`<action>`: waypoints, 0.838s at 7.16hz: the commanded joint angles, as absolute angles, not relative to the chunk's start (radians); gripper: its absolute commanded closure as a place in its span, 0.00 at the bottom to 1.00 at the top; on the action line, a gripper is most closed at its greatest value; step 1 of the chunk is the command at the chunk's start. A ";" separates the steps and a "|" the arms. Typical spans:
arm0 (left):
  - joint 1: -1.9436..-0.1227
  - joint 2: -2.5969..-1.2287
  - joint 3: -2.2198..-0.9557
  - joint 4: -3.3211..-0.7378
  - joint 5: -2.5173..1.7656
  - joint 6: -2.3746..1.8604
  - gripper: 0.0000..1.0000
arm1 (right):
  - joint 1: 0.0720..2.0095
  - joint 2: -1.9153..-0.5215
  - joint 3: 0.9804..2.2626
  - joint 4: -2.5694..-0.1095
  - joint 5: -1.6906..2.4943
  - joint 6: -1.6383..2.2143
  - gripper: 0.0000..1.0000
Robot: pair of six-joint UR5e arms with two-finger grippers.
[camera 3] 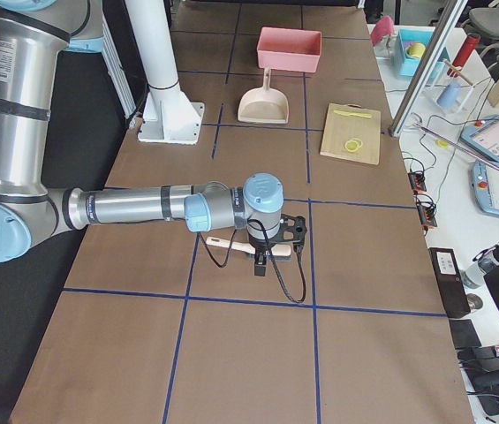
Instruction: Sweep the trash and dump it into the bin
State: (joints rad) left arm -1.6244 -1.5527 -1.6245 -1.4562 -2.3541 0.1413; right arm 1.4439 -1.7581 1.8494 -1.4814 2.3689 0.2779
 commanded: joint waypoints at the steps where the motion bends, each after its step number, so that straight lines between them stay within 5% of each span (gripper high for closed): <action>1: -1.593 -1.572 -1.626 -1.457 -2.352 0.112 0.00 | 1.447 -1.749 1.832 -1.479 2.373 0.272 0.00; 6: -1.543 -1.565 -1.632 -1.465 -2.327 0.118 0.00 | 1.505 -1.756 1.839 -1.479 2.382 0.268 0.00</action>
